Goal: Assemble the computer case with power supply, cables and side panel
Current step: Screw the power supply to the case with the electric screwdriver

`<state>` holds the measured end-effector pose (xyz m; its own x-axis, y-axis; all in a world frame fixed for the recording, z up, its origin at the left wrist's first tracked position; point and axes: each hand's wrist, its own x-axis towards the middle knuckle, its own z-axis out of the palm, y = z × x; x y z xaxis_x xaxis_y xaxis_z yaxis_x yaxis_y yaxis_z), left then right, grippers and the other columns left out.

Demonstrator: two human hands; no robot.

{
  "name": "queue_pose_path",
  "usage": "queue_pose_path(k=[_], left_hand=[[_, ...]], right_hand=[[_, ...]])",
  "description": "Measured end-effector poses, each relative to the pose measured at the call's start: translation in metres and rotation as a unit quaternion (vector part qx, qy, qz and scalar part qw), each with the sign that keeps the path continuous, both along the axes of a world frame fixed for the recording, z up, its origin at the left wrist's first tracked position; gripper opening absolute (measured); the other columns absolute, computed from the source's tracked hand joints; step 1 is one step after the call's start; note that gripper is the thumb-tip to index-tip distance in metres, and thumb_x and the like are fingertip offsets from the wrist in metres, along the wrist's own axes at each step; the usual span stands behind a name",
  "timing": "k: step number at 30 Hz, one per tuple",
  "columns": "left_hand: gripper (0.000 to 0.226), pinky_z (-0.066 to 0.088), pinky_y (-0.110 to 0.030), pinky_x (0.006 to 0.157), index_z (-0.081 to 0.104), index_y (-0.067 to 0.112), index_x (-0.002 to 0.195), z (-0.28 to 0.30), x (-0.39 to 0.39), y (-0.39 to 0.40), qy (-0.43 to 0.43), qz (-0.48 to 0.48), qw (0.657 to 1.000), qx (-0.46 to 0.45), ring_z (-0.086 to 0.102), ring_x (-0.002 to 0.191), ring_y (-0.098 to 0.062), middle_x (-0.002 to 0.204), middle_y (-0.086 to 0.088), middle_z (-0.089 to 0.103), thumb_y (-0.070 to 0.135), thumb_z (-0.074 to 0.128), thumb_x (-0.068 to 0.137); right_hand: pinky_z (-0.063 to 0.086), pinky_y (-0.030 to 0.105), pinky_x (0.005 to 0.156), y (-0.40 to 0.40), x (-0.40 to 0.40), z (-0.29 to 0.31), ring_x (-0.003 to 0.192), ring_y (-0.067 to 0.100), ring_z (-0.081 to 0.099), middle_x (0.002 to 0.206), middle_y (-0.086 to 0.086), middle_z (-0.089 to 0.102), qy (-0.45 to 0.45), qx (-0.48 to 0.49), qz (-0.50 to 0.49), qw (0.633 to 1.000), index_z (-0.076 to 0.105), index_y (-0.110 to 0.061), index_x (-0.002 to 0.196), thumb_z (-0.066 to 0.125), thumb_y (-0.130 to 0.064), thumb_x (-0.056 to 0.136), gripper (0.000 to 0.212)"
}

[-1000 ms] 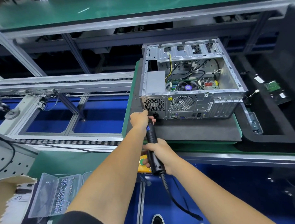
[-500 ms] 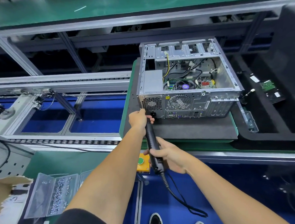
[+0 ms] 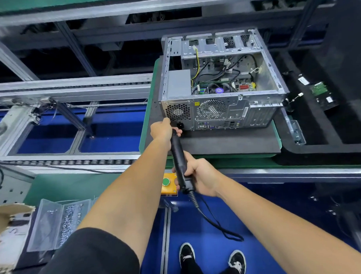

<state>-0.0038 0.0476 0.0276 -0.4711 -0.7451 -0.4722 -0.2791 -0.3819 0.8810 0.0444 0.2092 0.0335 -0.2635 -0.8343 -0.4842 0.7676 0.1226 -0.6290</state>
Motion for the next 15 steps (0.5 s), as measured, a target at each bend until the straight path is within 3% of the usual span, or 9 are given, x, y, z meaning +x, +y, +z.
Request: queue_pose_path(k=[5, 15], left_hand=[[0.017, 0.047, -0.024, 0.04, 0.055, -0.002, 0.087, -0.0004, -0.0005, -0.0013, -0.009, 0.002, 1.0, 0.002, 0.059, 0.038, -0.021, 0.06, -0.017, 0.061, 0.012, 0.046, 0.092], [0.017, 0.048, -0.025, 0.041, 0.056, -0.002, 0.09, -0.0016, -0.0001, -0.0024, -0.006, 0.004, 1.0, 0.002, 0.059, 0.039, -0.021, 0.062, -0.017, 0.063, 0.011, 0.046, 0.093]], right_hand=[[0.051, 0.038, 0.063, 0.0, 0.0005, 0.0016, 0.065, 0.03, 0.052, 0.097, 0.016, 0.046, -0.006, -0.005, -0.009, 1.0, 0.036, -0.018, 0.148, 0.039, 0.0, 0.051, 0.098], [0.05, 0.039, 0.069, 0.0035, 0.0049, 0.006, 0.076, 0.029, 0.052, 0.111, 0.017, 0.038, 0.004, -0.019, 0.003, 1.0, 0.033, -0.027, 0.151, 0.037, 0.004, 0.052, 0.103]])
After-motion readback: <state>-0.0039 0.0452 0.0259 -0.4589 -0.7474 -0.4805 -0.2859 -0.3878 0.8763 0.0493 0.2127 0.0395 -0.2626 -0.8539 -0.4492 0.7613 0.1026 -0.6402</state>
